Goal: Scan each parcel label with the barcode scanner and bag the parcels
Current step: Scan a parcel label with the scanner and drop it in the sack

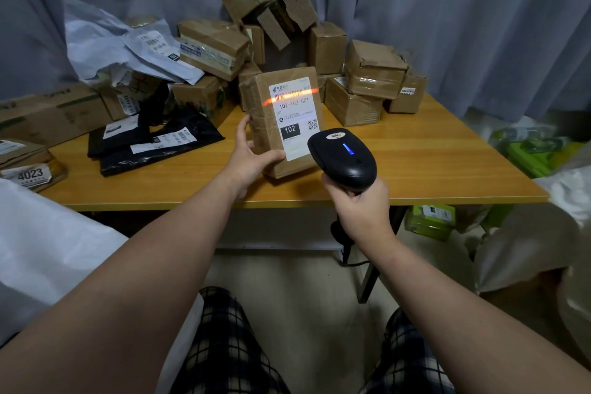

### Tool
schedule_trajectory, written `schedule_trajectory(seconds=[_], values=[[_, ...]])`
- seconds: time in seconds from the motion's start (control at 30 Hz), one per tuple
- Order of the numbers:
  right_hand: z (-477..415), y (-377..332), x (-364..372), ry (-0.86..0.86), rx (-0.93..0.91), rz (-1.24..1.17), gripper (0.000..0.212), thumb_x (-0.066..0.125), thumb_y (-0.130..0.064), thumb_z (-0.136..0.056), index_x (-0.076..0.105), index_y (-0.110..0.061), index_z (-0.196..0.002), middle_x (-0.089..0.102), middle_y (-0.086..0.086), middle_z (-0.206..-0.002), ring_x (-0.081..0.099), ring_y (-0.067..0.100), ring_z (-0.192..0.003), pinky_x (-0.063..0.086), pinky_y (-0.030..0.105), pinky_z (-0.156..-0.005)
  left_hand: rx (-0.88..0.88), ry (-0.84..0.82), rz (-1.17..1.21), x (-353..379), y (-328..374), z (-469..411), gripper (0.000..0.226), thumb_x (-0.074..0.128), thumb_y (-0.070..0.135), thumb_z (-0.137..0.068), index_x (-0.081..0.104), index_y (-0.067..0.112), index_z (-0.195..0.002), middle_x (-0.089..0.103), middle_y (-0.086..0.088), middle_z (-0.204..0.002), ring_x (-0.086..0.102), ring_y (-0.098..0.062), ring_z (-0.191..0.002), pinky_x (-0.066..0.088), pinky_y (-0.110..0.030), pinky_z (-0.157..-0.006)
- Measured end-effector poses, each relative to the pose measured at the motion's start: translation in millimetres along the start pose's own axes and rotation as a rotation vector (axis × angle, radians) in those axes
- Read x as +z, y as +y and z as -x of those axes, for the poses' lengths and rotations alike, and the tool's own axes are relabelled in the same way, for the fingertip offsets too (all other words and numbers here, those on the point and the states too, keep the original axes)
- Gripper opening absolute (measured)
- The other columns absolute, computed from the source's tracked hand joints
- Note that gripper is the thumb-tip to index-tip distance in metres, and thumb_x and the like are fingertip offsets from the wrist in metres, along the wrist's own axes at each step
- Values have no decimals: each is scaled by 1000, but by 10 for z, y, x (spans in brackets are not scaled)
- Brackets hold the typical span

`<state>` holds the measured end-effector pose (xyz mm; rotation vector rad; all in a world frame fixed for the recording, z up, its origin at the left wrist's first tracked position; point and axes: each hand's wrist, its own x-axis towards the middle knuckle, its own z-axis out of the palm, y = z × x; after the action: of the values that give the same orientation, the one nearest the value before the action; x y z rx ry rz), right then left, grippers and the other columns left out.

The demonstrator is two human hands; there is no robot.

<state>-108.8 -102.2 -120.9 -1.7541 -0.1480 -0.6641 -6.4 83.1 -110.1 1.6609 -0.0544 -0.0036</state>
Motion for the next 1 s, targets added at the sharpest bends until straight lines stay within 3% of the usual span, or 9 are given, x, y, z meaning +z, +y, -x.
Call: schedule_trajectory(seconds=[0.13,0.23,0.4,0.53,0.67,0.83,0.9,1.0], values=[[19,8,8,-19,24,4,41,69,-43,-73,68,-4,-85,69,10,-75,67,19,-79,55,39,-71,12,4,-4,9,-2,10,108,82,14,-71,11,52,-143,44,-8,-135,45,-28,-127,42,-56,-103],[7,11,10,-39,40,-6,23,73,-32,-76,69,-16,-91,71,0,-82,68,8,-85,54,26,-72,34,-1,-1,10,6,22,107,81,13,-73,10,50,-144,41,-8,-139,42,-27,-129,41,-55,-104],[-19,-28,17,-42,24,-34,21,74,-31,-76,68,-20,-93,69,-12,-81,65,-4,-82,48,12,-70,109,22,34,122,-72,157,104,75,4,-77,8,41,-148,35,-7,-144,39,-24,-133,42,-36,-99],[-40,-105,31,-57,-2,-76,15,76,-24,-78,65,-31,-86,68,-15,-79,65,-5,-79,48,13,-69,181,64,31,98,-46,311,103,77,7,-76,11,40,-148,39,-5,-141,48,-23,-127,47,-38,-101],[-3,-362,226,-114,-40,-204,22,75,-22,-76,65,-33,-92,69,-18,-86,66,-5,-88,48,12,-74,304,131,9,-137,155,688,97,76,5,-78,14,39,-145,43,3,-132,56,-12,-117,52,-18,-86],[343,-721,818,-408,-49,-364,21,74,-20,-73,67,-34,-87,73,-14,-84,69,2,-89,54,21,-76,356,376,-115,-825,58,1598,100,84,23,-70,18,54,-139,42,9,-137,54,-11,-122,47,-29,-101],[564,-800,1115,-546,11,-318,16,76,-30,-70,68,-30,-84,74,-4,-82,70,8,-84,57,31,-73,323,545,-207,-1138,-81,2008,100,84,29,-67,20,56,-138,43,7,-137,54,-11,-121,47,-36,-102],[871,-938,1558,-694,39,-206,38,76,-52,-61,67,-33,-93,72,-8,-92,68,9,-92,57,39,-80,241,778,-344,-1620,-262,2500,100,82,35,-65,18,55,-140,39,1,-141,49,-12,-124,44,-43,-105]])
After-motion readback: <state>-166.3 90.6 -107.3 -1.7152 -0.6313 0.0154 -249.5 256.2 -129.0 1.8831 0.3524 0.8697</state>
